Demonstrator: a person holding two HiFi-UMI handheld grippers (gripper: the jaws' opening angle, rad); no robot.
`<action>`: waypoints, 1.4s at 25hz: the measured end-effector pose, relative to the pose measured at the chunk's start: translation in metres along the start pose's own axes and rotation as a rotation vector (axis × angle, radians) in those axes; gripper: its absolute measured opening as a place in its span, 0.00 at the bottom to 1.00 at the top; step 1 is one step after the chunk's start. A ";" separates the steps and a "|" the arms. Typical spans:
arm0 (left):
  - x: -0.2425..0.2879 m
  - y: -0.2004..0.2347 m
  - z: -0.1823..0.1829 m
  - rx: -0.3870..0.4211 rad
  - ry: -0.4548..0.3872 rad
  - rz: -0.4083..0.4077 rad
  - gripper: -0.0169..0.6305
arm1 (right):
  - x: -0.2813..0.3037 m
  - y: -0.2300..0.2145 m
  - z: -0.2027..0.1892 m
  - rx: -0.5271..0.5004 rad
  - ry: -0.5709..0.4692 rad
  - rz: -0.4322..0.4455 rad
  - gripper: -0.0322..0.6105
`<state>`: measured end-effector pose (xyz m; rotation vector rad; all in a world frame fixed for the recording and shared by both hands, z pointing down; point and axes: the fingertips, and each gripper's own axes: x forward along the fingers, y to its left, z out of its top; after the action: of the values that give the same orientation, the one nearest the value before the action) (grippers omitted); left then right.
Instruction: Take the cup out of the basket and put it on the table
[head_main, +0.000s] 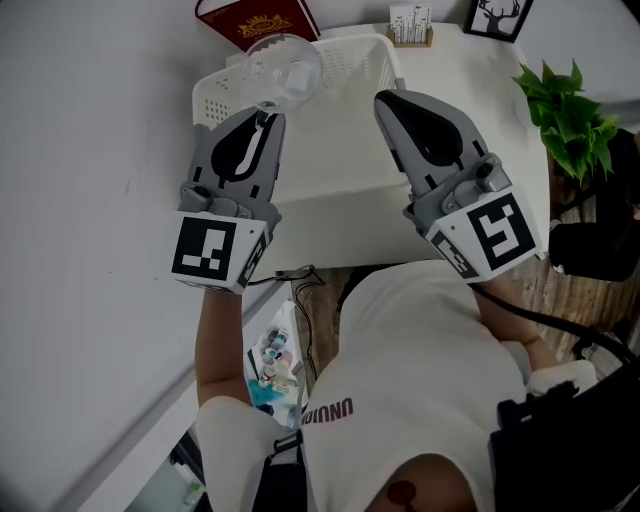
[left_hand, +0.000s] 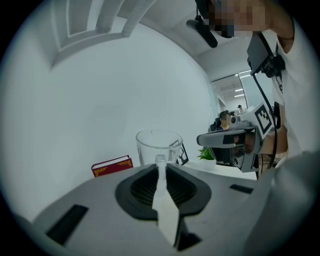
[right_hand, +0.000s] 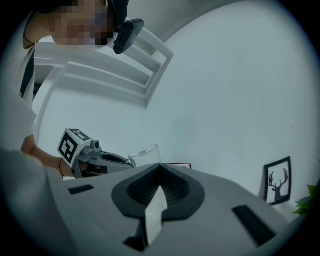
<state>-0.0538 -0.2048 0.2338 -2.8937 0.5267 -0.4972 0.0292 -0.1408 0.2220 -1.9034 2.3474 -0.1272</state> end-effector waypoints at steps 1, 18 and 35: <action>-0.001 0.000 0.002 0.001 -0.003 0.012 0.09 | 0.000 0.000 0.000 0.002 0.001 0.003 0.08; -0.036 -0.020 0.015 -0.035 -0.041 0.167 0.09 | -0.008 0.017 -0.001 0.006 0.000 0.107 0.08; -0.073 -0.043 0.010 -0.125 -0.046 0.359 0.09 | -0.025 0.036 -0.001 0.005 -0.007 0.225 0.08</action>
<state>-0.1017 -0.1373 0.2119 -2.8192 1.0765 -0.3526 -0.0011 -0.1091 0.2187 -1.6200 2.5318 -0.1050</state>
